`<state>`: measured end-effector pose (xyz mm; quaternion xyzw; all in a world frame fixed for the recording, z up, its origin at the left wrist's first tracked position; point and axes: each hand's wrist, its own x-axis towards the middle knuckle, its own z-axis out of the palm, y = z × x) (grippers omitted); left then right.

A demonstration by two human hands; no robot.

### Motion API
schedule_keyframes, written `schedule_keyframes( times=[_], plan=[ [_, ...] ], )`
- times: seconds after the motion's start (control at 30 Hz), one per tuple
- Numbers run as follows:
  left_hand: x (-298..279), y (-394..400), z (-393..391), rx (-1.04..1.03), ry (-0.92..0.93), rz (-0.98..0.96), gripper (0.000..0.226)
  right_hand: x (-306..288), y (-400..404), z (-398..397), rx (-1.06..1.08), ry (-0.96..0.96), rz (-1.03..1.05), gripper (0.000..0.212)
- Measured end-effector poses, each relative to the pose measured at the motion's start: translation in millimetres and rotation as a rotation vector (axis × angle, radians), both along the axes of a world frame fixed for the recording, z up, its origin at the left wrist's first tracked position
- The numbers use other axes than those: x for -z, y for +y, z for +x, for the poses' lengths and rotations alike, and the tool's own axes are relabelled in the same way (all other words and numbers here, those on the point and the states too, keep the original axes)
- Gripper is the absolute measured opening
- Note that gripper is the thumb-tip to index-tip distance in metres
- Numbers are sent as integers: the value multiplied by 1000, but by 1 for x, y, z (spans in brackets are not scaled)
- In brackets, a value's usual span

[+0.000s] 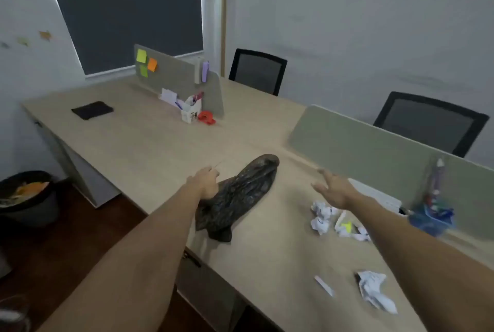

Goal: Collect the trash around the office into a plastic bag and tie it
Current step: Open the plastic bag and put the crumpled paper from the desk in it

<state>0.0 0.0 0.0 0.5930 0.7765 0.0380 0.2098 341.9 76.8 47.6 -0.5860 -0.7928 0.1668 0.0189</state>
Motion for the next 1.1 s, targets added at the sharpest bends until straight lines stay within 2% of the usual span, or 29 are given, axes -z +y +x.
schedule_keyframes(
  times=[0.17,0.3,0.4,0.47,0.5,0.53,0.6,0.63,0.67,0.73,0.8,0.87,0.93,1.0,1.1],
  plan=[
    [67,16,-55,109,8,-185,53,80,2,-86,-90,-81,-245,68],
    [122,35,-82,134,-46,-216,63,130,-15,-152,-119,-16,-404,93],
    [148,45,-90,61,-125,-205,75,158,-38,-197,-14,65,-406,114],
    [160,49,-90,7,-133,-172,83,176,-56,-220,43,32,-378,117],
    [162,44,-86,-20,-101,-142,86,180,-66,-225,22,-26,-362,110],
    [161,43,-84,-26,-49,-116,86,184,-70,-229,-14,-92,-357,93],
    [180,57,-84,-46,-53,-79,66,206,-65,-234,-28,-72,-345,44],
    [180,55,-82,-110,-119,-30,49,206,-64,-230,-21,-5,-321,30],
    [178,57,-80,-210,-224,24,36,205,-62,-225,-3,84,-310,25],
    [167,62,-74,-477,-495,130,30,201,-62,-208,32,222,-298,19],
    [151,65,-64,-790,-899,183,32,194,-65,-184,164,378,-314,17],
    [130,63,-50,-995,-1336,140,34,181,-72,-157,449,676,-405,19],
    [114,60,-40,-1026,-1522,141,31,168,-72,-130,782,1104,-526,24],
    [95,51,-25,-948,-1561,134,28,150,-69,-97,1062,1511,-629,20],
    [65,28,-8,-603,-1492,65,33,122,-60,-47,1259,1868,-612,24]
  ],
)
